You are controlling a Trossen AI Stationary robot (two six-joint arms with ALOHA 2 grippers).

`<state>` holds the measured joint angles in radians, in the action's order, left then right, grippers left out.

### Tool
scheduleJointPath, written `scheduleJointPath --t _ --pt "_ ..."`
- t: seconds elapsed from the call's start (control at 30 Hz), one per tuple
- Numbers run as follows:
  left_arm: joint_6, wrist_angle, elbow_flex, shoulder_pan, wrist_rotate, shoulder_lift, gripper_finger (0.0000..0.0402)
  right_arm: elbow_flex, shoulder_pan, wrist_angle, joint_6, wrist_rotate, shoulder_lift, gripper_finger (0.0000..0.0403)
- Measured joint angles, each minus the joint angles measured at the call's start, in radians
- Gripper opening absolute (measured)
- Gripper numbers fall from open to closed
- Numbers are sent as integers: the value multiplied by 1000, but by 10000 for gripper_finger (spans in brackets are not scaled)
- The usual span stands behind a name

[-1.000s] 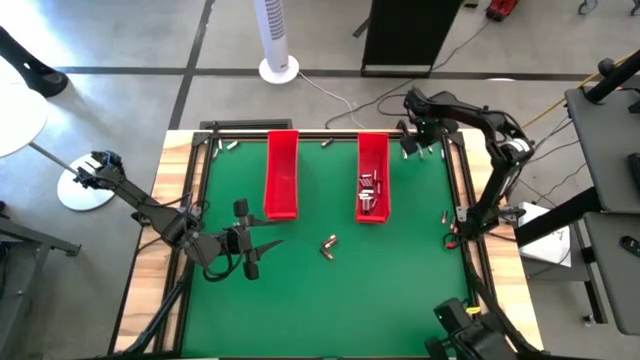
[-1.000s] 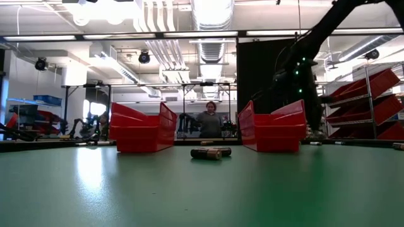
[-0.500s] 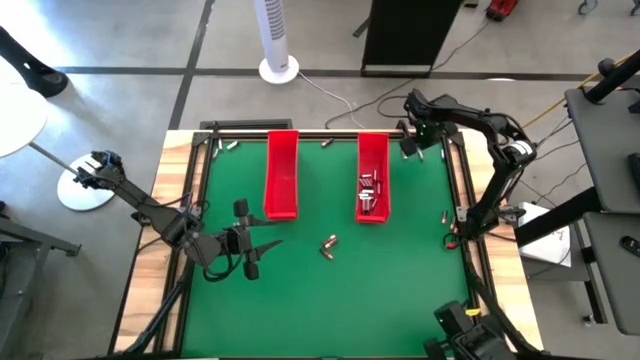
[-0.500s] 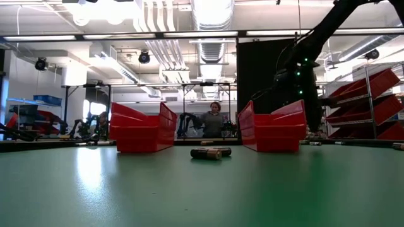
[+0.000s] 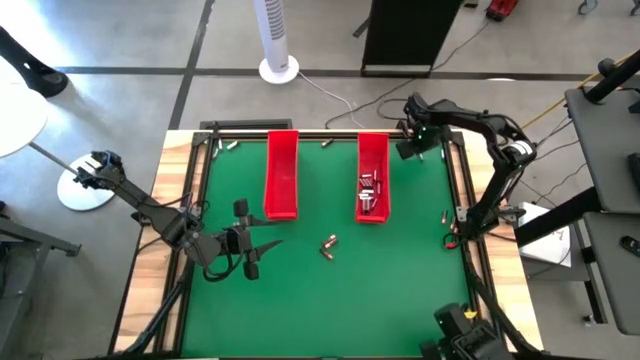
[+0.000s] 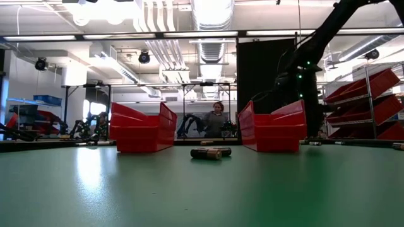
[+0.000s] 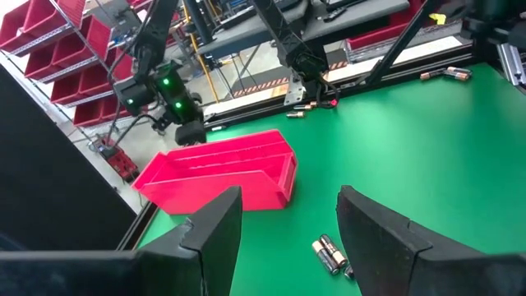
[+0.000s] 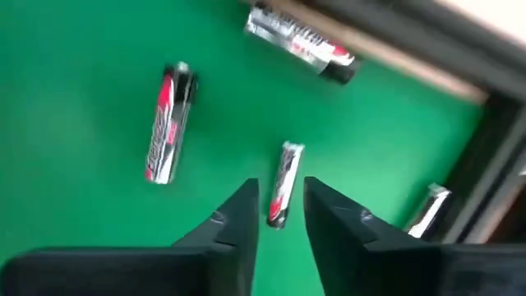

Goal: Sort batteries
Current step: Put the silver battery into the right red bin

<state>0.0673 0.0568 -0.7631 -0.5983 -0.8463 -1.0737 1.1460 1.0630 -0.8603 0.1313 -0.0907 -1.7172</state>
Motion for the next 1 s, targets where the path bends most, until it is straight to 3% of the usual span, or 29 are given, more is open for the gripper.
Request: scheduleJointPath --t 0.23,0.73,1.0 --pt "0 0 0 0 0 0 180 -73 6 78 36 -7 0 117" --pt "1 -3 0 -1 0 0 180 -154 -27 231 177 -25 8 44" --pt "1 1 0 -3 0 0 180 -260 -145 350 237 -168 14 40"
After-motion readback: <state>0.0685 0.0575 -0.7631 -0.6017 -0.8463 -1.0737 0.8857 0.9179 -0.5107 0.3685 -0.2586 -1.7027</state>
